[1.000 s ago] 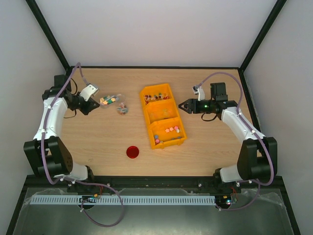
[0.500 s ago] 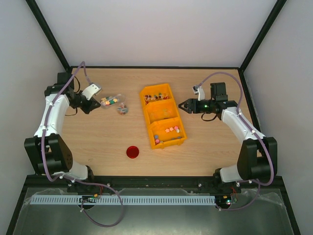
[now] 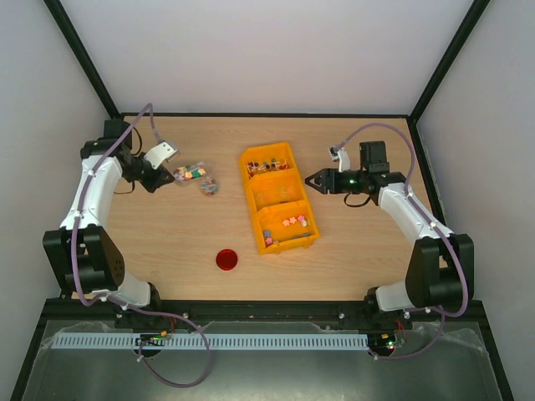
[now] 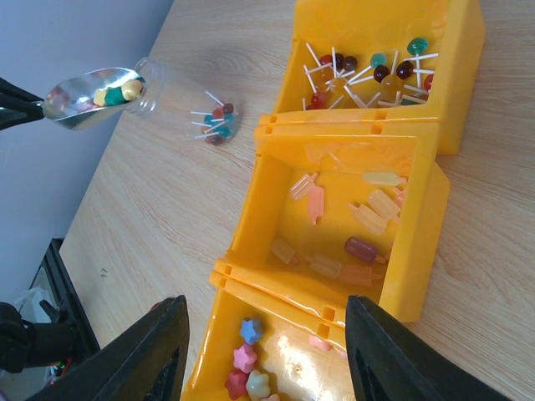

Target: Pack the candies

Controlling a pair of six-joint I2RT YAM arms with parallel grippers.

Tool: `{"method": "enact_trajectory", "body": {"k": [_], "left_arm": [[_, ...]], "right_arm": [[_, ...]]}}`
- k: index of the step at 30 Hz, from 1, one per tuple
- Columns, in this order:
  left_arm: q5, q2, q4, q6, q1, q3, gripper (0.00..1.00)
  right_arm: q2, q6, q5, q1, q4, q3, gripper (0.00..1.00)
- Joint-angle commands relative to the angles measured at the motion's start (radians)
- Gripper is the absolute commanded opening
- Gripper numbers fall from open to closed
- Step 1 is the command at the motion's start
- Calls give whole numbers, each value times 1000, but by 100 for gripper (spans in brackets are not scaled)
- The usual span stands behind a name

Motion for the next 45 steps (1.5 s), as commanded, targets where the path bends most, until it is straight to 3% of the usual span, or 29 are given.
{"method": "enact_trajectory", "body": {"k": [1,35,45], "left_arm": [[-22,19,-42,11,-8,45,2],[-118,48,-140,43,-42,154,2],[-21,-10,-119,69,-42,189,2]], "right_arm": [[-18,1,-5,4,-2,-16,53],[-27,-37,-15,25,21,-30,53],[-28,-101,17,92,5,-6,53]]}}
